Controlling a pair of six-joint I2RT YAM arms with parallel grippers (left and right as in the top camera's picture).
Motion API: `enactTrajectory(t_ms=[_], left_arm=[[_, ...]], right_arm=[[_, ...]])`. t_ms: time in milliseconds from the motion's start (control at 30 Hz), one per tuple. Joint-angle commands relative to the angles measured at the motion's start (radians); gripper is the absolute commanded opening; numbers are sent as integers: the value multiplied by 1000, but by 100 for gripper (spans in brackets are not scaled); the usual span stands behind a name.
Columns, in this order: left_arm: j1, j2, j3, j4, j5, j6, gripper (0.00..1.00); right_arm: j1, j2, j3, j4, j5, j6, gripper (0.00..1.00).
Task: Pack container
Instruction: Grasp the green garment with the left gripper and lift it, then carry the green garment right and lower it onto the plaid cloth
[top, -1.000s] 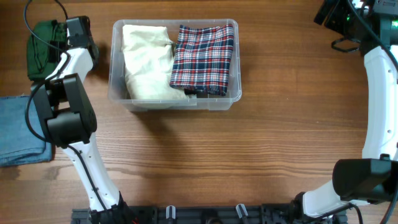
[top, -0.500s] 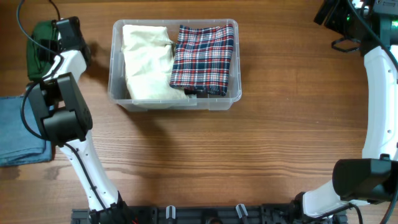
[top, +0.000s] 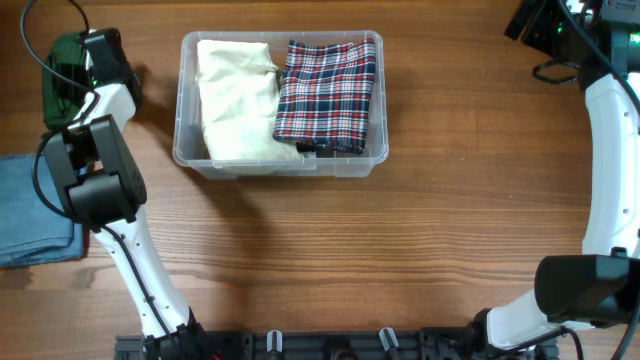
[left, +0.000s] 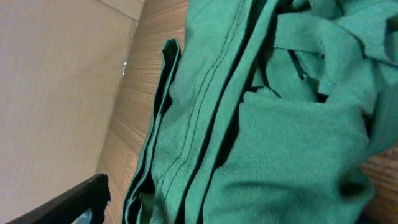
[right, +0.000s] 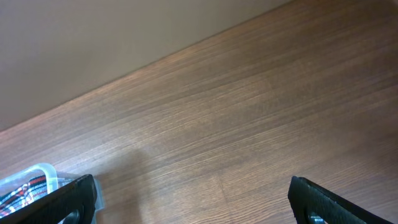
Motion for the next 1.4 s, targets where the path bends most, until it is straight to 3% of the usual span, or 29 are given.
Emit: enactTrajectory(t_ms=[0, 133, 267, 333, 467, 700, 1033, 1367], left_arm=[[21, 107, -33, -22, 33, -3, 77], [21, 109, -33, -17, 33, -33, 45], [21, 109, -33, 6, 31, -33, 29], [14, 108, -33, 27, -12, -33, 15], [-5, 105, -33, 90, -147, -32, 4], [-48, 18, -33, 113, -230, -33, 4], [-130, -255, -33, 97, -253, -42, 4], [-250, -461, -33, -103, -255, -131, 4]], right_arm=[[0, 3, -4, 3, 14, 14, 100], [0, 3, -4, 3, 14, 14, 100], [0, 3, -4, 3, 14, 14, 100], [0, 3, -4, 3, 14, 14, 100], [0, 3, -4, 3, 14, 14, 99], [0, 3, -4, 3, 14, 14, 100], [0, 3, -4, 3, 14, 14, 100], [0, 3, -4, 3, 14, 15, 100]])
